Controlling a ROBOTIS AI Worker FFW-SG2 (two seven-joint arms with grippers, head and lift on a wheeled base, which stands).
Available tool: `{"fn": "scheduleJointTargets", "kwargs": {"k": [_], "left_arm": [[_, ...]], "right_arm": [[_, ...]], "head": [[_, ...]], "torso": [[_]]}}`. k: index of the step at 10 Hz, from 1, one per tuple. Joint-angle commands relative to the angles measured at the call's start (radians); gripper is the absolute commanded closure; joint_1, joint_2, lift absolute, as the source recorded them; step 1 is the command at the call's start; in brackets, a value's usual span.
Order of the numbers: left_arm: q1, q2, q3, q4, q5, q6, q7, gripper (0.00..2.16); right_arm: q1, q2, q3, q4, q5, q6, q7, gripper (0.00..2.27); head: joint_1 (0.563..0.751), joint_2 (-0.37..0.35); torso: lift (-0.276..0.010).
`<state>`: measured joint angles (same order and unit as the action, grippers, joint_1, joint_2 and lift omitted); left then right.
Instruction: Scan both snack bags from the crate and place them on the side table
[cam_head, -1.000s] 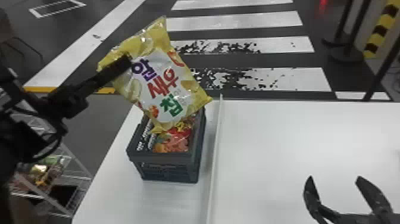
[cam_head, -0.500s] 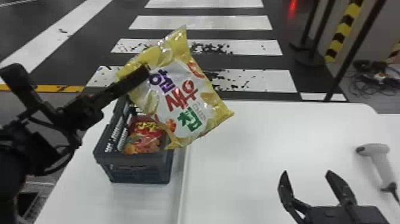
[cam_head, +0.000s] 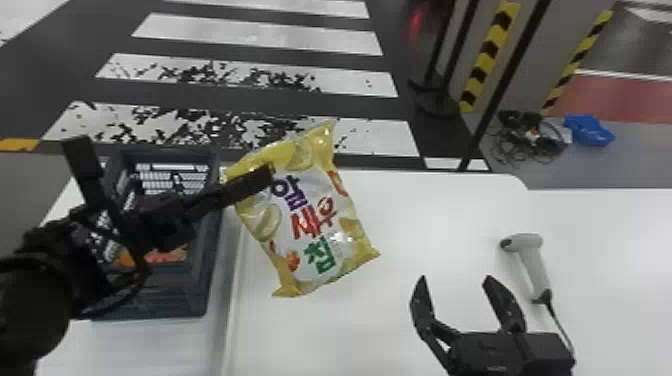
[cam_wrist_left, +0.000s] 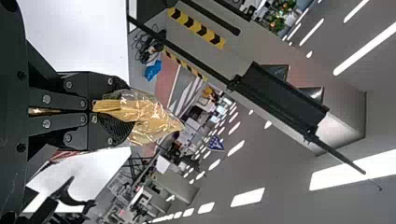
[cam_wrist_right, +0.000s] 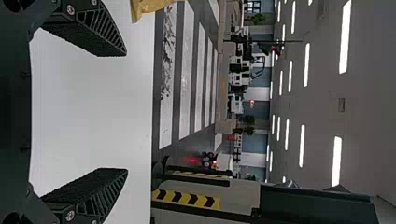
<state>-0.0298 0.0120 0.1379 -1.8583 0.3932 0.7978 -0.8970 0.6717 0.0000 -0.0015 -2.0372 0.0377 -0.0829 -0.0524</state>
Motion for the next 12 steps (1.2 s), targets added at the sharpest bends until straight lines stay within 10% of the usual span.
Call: {"fn": "scheduleJointTargets", "kwargs": {"k": [1,8,10,12], "left_arm": [[-0.022,0.000,-0.089,0.114,-0.011,-0.123,0.004,2.13],[-0.110,-0.015,-0.403,0.413,-0.111,-0.262,0.093,2.00],[-0.121,-0.015,-0.429,0.426,-0.132,-0.274,0.168,0.00],[-0.136,-0.015,-0.431,0.424,-0.135,-0.274,0.175,0.02]], "right_arm": [[0.000,0.001,-0.009,-0.003,-0.009,-0.004,0.000,0.11],[-0.001,0.001,-0.032,-0.003,-0.038,-0.016,-0.001,0.11],[-0.003,0.001,-0.031,-0.001,-0.042,-0.016,0.000,0.11],[-0.003,0.001,-0.029,-0.001,-0.042,-0.016,0.000,0.11]], "head": [[0.695,-0.182],[0.695,-0.350],[0.695,-0.350],[0.695,-0.350]], "torso": [[-0.095],[-0.095],[-0.095],[-0.095]]}}
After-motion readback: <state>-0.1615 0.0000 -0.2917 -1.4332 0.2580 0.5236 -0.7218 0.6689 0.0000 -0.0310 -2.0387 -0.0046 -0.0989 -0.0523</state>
